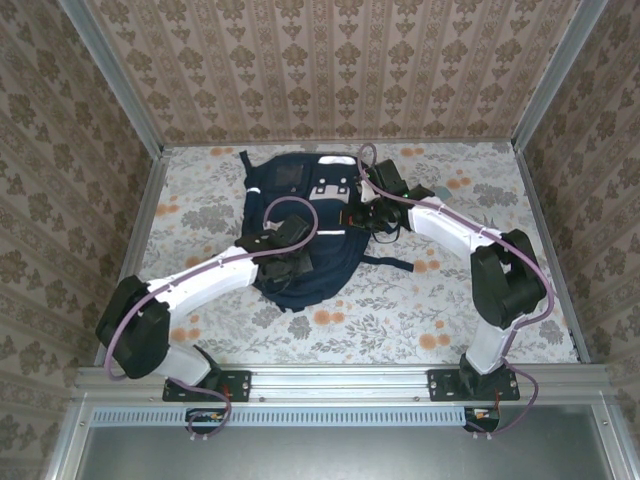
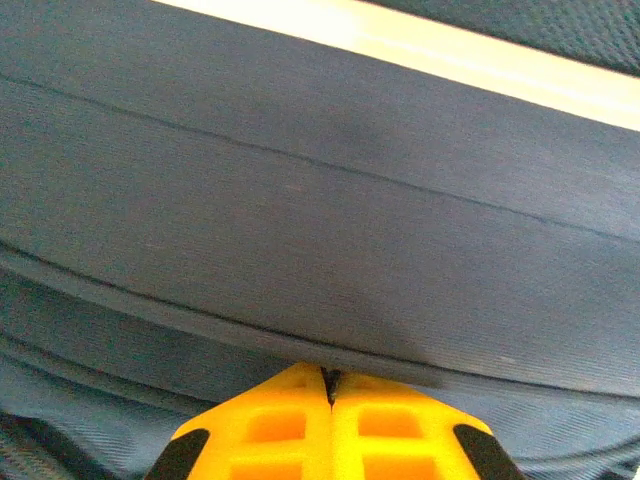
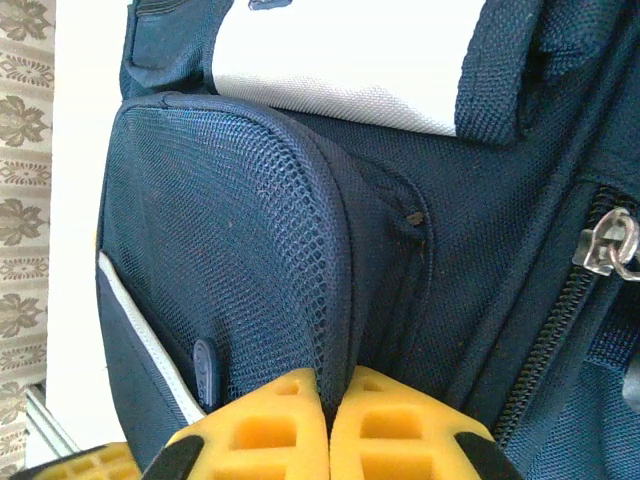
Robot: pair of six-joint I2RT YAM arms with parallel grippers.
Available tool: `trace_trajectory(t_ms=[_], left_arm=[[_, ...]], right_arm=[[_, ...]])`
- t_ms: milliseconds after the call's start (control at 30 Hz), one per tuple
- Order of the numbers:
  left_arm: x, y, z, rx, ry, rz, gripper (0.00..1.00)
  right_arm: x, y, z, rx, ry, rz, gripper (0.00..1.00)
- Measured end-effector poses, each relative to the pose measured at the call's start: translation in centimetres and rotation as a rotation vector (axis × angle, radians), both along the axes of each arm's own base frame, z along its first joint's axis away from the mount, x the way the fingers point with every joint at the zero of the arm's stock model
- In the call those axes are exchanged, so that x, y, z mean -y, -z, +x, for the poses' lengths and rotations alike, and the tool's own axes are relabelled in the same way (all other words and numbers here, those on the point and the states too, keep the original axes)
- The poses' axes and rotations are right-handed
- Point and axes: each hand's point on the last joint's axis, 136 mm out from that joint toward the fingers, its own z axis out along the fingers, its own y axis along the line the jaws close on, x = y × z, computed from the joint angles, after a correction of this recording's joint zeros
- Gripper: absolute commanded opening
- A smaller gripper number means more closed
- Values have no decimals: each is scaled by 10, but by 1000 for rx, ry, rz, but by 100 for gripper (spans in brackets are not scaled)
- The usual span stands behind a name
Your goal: Pack books, pencil case, and school supplies into a backpack
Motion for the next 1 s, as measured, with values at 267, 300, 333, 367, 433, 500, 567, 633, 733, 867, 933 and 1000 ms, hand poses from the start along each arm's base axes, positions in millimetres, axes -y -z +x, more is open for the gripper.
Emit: trace_trajectory(t_ms=[267,300,333,367,433,500,567,633,733,867,933,1000], left_arm=[[-77,7,20,12,-100,69,0],[-82,6,24,16,-96,67,0],[-85,6,28,19,-88,62,0],[-89,6,32,20,-79,52,0],[-94,6,41,26,-61,34,0],[-97,9,46,25,-38,24,0],[-97,12,53,30,0,27,0],[-96,11,59,52,41,30,0],[-92,4,65,97,101,25,0],[-82,-15,66,169,170,1,0],[-74,-31,61,219,214,-13,0],[-64,-45,52,266,262,-24,0]], right_arm=[[19,8,1,-11,28,-42,0],[19,8,1,-9,26,-44,0],[19,8,1,-8,23,-45,0],[19,9,1,-6,19,-47,0],[18,10,2,-1,10,-52,0],[17,11,4,1,-1,-57,0],[15,14,9,8,-11,-66,0],[16,15,15,21,-18,-74,1],[21,17,23,48,-19,-92,1],[29,15,30,67,-1,-117,12],[34,16,32,69,8,-131,27],[43,17,36,73,29,-154,44]])
